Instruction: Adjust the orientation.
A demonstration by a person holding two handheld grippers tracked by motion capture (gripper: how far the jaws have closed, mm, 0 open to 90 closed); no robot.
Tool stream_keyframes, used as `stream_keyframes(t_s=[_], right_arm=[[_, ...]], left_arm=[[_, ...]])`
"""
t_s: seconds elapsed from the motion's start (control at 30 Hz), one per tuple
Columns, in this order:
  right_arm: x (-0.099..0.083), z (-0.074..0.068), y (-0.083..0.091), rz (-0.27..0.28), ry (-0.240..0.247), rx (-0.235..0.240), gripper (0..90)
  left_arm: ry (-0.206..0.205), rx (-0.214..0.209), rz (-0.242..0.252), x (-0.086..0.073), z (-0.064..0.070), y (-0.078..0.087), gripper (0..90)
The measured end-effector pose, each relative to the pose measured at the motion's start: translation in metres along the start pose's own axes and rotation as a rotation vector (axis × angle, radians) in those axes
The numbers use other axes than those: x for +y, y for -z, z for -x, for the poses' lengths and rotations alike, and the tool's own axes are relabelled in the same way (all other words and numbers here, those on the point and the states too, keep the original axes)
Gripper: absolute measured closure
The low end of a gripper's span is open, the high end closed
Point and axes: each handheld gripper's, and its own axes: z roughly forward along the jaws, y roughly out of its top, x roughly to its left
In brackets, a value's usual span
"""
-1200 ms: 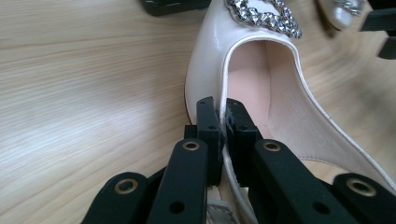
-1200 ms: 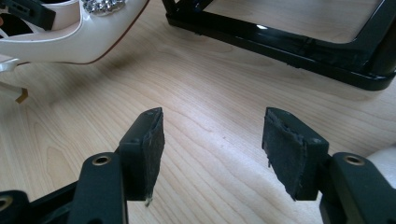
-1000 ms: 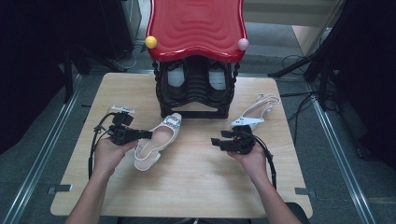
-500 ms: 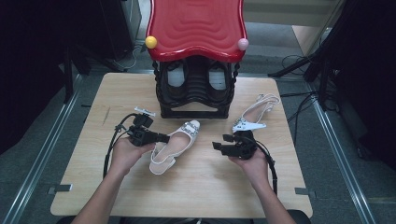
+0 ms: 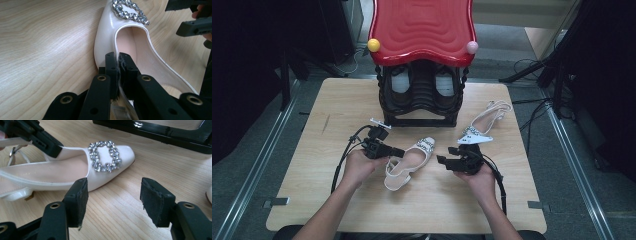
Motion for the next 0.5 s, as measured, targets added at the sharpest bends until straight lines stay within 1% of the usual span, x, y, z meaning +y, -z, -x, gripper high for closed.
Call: stream_keyframes(t_s=[0.03, 0.07, 0.1, 0.13, 0.27, 0.33, 0.4, 0.5], right_arm=[[0.000, -0.001, -0.001, -0.003, -0.003, -0.002, 41.1], [0.000, -0.002, -0.002, -0.004, 0.005, -0.005, 41.8], [-0.001, -0.003, -0.003, -0.001, 0.014, -0.007, 42.4], [0.000, -0.004, -0.003, -0.002, 0.018, -0.009, 43.3], [0.000, -0.006, -0.005, 0.009, 0.027, -0.008, 47.3], [0.000, -0.007, -0.006, 0.013, 0.028, -0.005, 49.2], [-0.001, -0.008, -0.007, 0.013, 0.031, -0.004, 51.9], [-0.001, -0.011, -0.010, 0.010, 0.034, 0.002, 57.0]], left_arm=[[-0.004, 0.017, 0.002, 0.000, 0.001, 0.000, 85.9], [-0.024, 0.039, -0.004, 0.000, 0.002, 0.000, 85.1], [-0.029, 0.053, -0.006, 0.000, 0.003, -0.001, 84.3], [-0.042, 0.053, -0.009, 0.000, 0.004, 0.000, 83.5], [-0.045, 0.034, 0.012, 0.002, 0.007, 0.008, 76.6], [-0.056, 0.040, 0.027, 0.003, 0.010, 0.013, 73.0], [-0.061, 0.036, 0.041, 0.004, 0.012, 0.020, 69.8], [-0.072, 0.038, 0.052, 0.005, 0.013, 0.026, 65.2]])
